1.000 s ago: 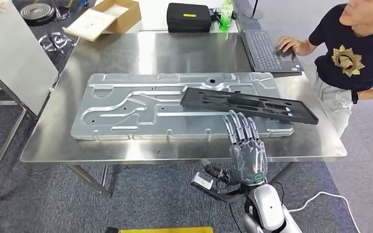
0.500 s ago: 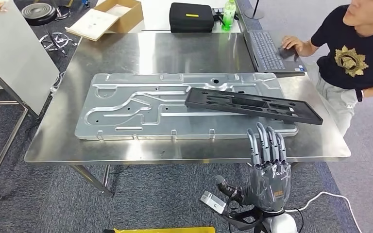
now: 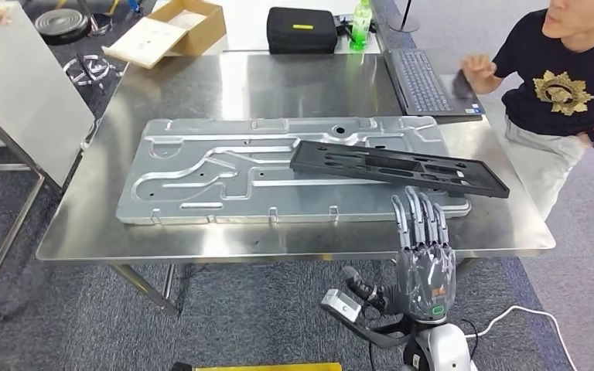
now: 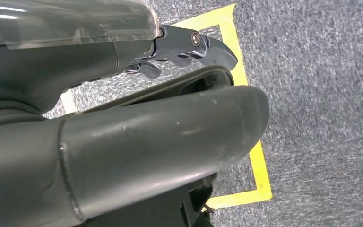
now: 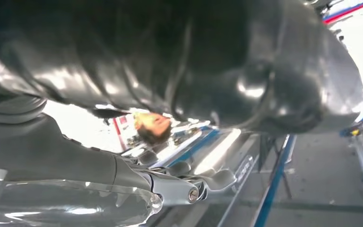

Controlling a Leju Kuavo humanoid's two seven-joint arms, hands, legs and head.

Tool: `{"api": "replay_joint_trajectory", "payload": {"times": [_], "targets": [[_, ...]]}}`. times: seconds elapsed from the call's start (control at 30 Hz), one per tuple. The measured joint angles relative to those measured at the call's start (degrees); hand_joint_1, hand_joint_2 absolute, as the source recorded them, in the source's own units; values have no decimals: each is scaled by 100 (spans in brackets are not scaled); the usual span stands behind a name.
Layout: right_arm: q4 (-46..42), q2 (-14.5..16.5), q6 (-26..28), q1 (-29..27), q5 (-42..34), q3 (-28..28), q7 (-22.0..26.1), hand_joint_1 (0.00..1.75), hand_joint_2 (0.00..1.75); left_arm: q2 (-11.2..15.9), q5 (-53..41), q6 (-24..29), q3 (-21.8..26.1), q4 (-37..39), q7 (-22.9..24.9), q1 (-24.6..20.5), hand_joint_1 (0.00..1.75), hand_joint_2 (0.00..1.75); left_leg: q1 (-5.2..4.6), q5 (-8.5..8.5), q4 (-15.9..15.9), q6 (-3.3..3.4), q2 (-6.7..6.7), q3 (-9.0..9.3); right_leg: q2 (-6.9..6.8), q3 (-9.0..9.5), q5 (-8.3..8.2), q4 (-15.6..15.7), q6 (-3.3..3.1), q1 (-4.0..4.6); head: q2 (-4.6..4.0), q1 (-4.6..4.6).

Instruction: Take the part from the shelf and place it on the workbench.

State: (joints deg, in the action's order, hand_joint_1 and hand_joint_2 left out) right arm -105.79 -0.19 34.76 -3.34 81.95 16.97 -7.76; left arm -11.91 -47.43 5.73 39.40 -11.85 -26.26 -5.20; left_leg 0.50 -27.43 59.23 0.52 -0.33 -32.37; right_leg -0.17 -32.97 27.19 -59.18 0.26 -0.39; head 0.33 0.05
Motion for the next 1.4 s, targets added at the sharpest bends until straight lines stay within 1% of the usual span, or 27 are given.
{"api": "replay_joint_trajectory", "payload": {"times": [0.1,0.17,0.23,0.27,0.3,0.33,0.37,0.4,0.47,0.5,0.6,0.67,0.7,0.77,0.8,0.83,0.87,0.93,1.0,1.03,1.07,1.1,1.13,1.17,1.23,1.3,1.4], "targets": [[109,0,-25,85,-65,3,33,0,0,2,5,-33,-3,0,32,13,0,0,-6,55,-62,121,-3,-1,1,-24,25,-27,91,-21,0,1],[161,-1,-23,123,-54,3,31,0,0,2,13,-54,-2,0,48,11,0,0,6,98,-113,195,2,4,6,-174,267,-367,138,-38,0,2],[210,-1,-20,140,-50,3,28,0,0,2,17,-66,-1,0,55,12,0,87,-8,105,-116,220,5,-10,9,-489,618,-1053,166,-40,0,1],[236,-1,-20,142,-49,3,26,0,44,2,17,-70,-1,0,58,16,0,131,-16,105,-114,223,5,-15,9,-623,711,-1342,173,-40,0,1],[262,-2,-21,143,-50,3,23,0,87,2,16,-75,-1,0,65,22,0,175,-22,104,-110,224,-4,-16,9,-681,699,-1465,172,-39,0,1],[283,-2,-34,148,-51,3,18,0,131,2,14,-84,-1,0,79,25,0,175,-27,103,-106,222,-22,-13,12,-636,582,-1378,163,-39,0,2],[301,-3,-62,159,-55,3,9,0,175,2,10,-95,-1,0,95,26,0,175,-31,101,-102,220,-49,-6,26,-496,390,-1095,145,-37,0,2],[318,-5,-100,178,-64,3,-2,0,175,-1,6,-110,-1,0,111,25,0,175,-31,99,-100,215,-78,-1,89,-312,202,-711,119,-37,0,2],[349,-13,-177,220,-90,3,-18,0,175,-9,0,-135,-1,0,132,8,0,175,-40,101,-88,177,-139,-19,217,-28,11,-106,74,-27,0,0],[364,-21,-197,238,-109,2,-22,0,175,-13,0,-143,-1,0,138,1,0,175,-37,109,-89,148,-169,-37,255,26,8,21,56,-15,0,1],[394,-40,-218,285,-157,2,-27,0,175,-14,0,-153,-1,0,150,11,0,175,-28,117,-86,49,-234,-68,145,66,-14,112,-22,-16,0,0],[404,-45,-228,322,-172,1,-32,0,175,-12,0,-154,-1,0,157,17,0,175,-30,-68,202,-2,-165,-202,40,106,-46,182,-88,-41,0,-7],[414,-46,-236,334,-176,1,-34,0,175,-11,-1,-155,-1,0,162,17,0,175,-19,-237,519,-22,-115,-354,-20,115,-47,194,-109,-33,0,-9],[443,-49,-252,344,-183,1,-38,0,175,-11,-4,-156,-1,0,173,21,0,175,2,-528,1223,-66,-73,-709,-142,116,-34,192,-138,-18,0,-11],[461,-49,-257,346,-188,1,-38,0,175,-11,-7,-156,-1,0,179,29,0,175,13,-553,1406,-84,-61,-806,-200,118,-27,189,-143,-14,0,-11],[477,-49,-262,351,-197,1,-39,0,175,-11,-10,-156,-1,0,185,37,0,175,23,-469,1376,-95,-41,-797,-255,122,-17,183,-142,-14,0,-11],[491,-49,-266,357,-208,1,-39,0,175,-11,-14,-155,-1,0,190,43,0,175,30,-299,1138,-98,1,-681,-308,130,-3,174,-133,-15,0,-12],[511,-50,-267,369,-232,1,-39,0,175,-10,-19,-154,-1,0,193,38,0,175,6,37,401,-75,262,-310,-407,149,43,136,-89,3,0,-13],[521,-51,-262,376,-246,1,-40,0,175,-9,-25,-154,-1,0,193,16,0,175,-31,145,-20,-2,464,-114,-505,161,86,101,-35,39,0,-7],[524,-51,-260,378,-252,1,-41,0,175,-9,-30,-154,-1,0,193,11,0,175,-49,130,-61,35,460,-112,-561,167,99,95,-11,54,0,-4],[527,-51,-259,381,-257,1,-42,0,175,-9,-34,-153,-1,0,193,15,0,175,-46,140,-65,77,389,-123,-622,178,107,99,12,54,0,-2],[531,-51,-259,385,-263,1,-42,0,175,-10,-37,-152,-1,0,193,29,0,175,-41,155,-85,110,326,-122,-620,188,132,85,46,45,0,-4],[533,-51,-258,390,-269,1,-42,0,175,-10,-39,-151,0,0,194,40,0,175,-35,172,-105,143,262,-118,-528,169,201,18,79,30,0,-4],[535,-51,-257,393,-274,1,-42,0,175,-11,-43,-149,1,0,194,46,0,175,-24,191,-125,175,203,-114,-385,102,326,-148,106,14,0,-5],[542,-53,-256,388,-284,1,-42,0,175,-11,-51,-146,1,0,197,39,0,175,-21,211,-135,211,89,-120,-82,-189,681,-764,130,-8,0,-5],[550,-55,-256,378,-286,1,-43,0,175,-11,-54,-145,1,0,198,31,0,175,-26,216,-134,222,19,-127,-13,-413,893,-1224,134,-9,0,-5],[551,-56,-256,375,-287,1,-43,0,175,-11,-55,-145,1,0,198,31,0,175,-28,216,-133,223,6,-129,-9,-455,921,-1307,135,-9,0,-5]]}}
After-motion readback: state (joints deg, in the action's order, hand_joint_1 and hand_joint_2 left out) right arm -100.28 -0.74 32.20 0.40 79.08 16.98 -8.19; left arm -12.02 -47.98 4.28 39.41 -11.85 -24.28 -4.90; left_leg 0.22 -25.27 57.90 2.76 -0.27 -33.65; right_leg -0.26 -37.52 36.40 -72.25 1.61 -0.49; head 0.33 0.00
